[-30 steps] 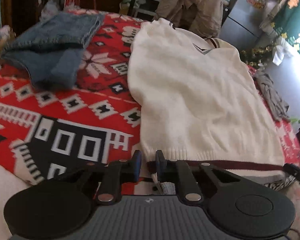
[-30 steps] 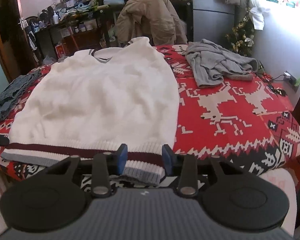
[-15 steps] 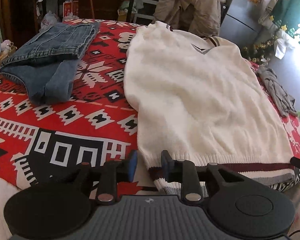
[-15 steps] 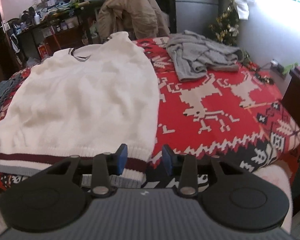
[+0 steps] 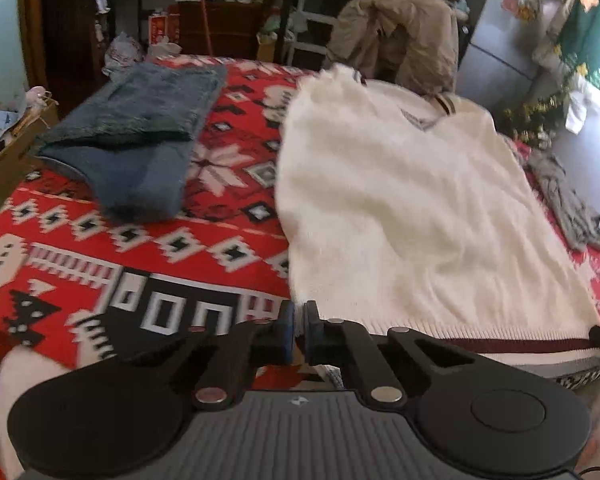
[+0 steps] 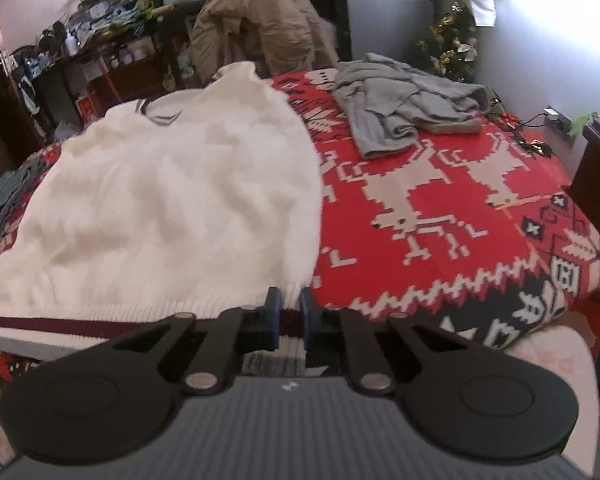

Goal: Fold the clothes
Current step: 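Grasp the striped hem with the left gripper while the right gripper grasps it too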

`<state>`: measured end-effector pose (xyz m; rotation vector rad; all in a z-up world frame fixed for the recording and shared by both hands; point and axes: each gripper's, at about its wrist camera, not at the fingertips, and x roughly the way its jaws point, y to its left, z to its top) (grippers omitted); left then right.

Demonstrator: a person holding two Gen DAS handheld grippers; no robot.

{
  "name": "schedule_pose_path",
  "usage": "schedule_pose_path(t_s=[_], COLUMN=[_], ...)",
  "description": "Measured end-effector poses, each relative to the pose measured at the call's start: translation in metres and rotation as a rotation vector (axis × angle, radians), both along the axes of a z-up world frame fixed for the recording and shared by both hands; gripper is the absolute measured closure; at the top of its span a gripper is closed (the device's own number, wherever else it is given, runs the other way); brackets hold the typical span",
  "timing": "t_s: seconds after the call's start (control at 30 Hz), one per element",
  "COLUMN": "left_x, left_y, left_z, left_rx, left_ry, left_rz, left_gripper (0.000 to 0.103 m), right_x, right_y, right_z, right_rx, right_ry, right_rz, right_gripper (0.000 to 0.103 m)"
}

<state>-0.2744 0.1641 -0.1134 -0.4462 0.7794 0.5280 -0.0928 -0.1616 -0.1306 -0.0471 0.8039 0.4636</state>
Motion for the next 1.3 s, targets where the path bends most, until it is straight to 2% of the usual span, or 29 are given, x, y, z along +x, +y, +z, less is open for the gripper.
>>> schedule_pose_path(t_s=[0.1, 0.17, 0.33, 0.4, 0.47, 0.53, 0.67, 0.8, 0.93, 1.03, 1.1, 1.17, 1.3], left_x=[-0.005, -0.006, -0.010, -0.013, -0.015, -0.017, -0.021, -0.012, 0.001, 0.004, 0.003, 0.001, 0.003], left_y=[0.004, 0.007, 0.014, 0.017, 0.019, 0.022, 0.024, 0.012, -0.007, -0.011, -0.009, -0.008, -0.009], left_z=[-0.003, -0.010, -0.019, -0.022, -0.024, -0.026, -0.032, -0.034, -0.029, -0.029, -0.030, -0.032, -0.031], left_rx=[-0.030, -0.058, -0.172, -0.217, -0.262, -0.307, -0.392, -0.396, -0.280, -0.228, -0.243, -0.270, -0.269], left_ry=[-0.002, 0.003, -0.018, -0.030, -0.041, -0.053, -0.073, -0.075, -0.034, -0.025, -0.036, -0.050, -0.046], left_rz=[0.003, 0.002, 0.006, 0.007, 0.007, 0.007, 0.002, -0.033, -0.078, -0.068, -0.062, -0.058, -0.066], left_gripper=[0.098, 0.098, 0.096, 0.094, 0.086, 0.081, 0.080, 0.081, 0.084, 0.084, 0.084, 0.084, 0.084], right_x=[0.000, 0.004, 0.004, 0.003, 0.004, 0.005, 0.003, -0.004, -0.009, -0.011, -0.009, -0.008, -0.012], right_y=[-0.004, -0.004, -0.002, -0.002, -0.006, -0.011, -0.016, -0.014, -0.010, -0.010, -0.013, -0.017, -0.015], right_z=[0.006, 0.002, -0.004, -0.005, -0.004, -0.004, -0.006, -0.009, -0.008, -0.008, -0.009, -0.010, -0.009], right_rx=[-0.016, -0.014, -0.016, -0.010, 0.021, 0.048, 0.075, 0.096, 0.100, 0.101, 0.104, 0.153, 0.272], right_ry=[-0.020, 0.002, 0.031, 0.040, 0.062, 0.085, 0.130, 0.148, 0.138, 0.128, 0.131, 0.153, 0.198], right_rz=[-0.004, -0.005, 0.001, 0.003, -0.007, -0.020, -0.019, -0.002, 0.016, 0.013, -0.007, 0.001, 0.057], right_gripper=[0.093, 0.093, 0.092, 0.089, 0.083, 0.083, 0.082, 0.078, 0.078, 0.078, 0.078, 0.078, 0.076])
